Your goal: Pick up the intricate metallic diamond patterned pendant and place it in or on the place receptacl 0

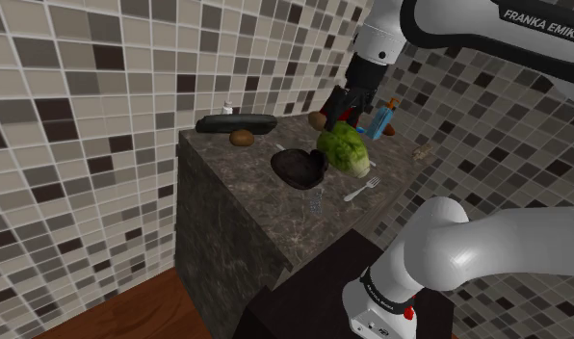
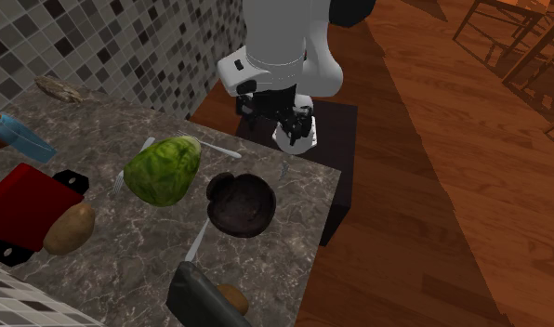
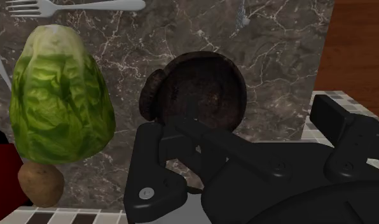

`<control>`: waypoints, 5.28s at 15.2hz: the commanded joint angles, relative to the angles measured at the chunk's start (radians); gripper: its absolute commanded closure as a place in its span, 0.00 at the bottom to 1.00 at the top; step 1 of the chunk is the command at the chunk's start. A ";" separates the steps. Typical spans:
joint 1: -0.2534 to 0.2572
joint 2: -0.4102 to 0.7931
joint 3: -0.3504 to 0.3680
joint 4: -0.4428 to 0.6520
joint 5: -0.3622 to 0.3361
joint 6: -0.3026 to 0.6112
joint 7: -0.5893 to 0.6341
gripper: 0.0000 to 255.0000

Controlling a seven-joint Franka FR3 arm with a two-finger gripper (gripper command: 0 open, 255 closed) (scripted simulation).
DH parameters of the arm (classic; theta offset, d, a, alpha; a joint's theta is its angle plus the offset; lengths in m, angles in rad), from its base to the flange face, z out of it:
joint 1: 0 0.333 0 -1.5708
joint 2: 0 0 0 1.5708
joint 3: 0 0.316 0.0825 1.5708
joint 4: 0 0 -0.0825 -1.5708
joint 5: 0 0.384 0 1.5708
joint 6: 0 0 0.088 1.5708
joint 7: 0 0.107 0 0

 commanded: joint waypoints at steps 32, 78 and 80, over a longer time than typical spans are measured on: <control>0.052 0.012 -0.030 -0.418 0.044 0.253 -0.085 1.00; 0.037 0.247 -0.112 0.240 -0.004 -0.169 -0.180 1.00; 0.033 0.318 -0.136 0.314 -0.012 -0.172 -0.210 1.00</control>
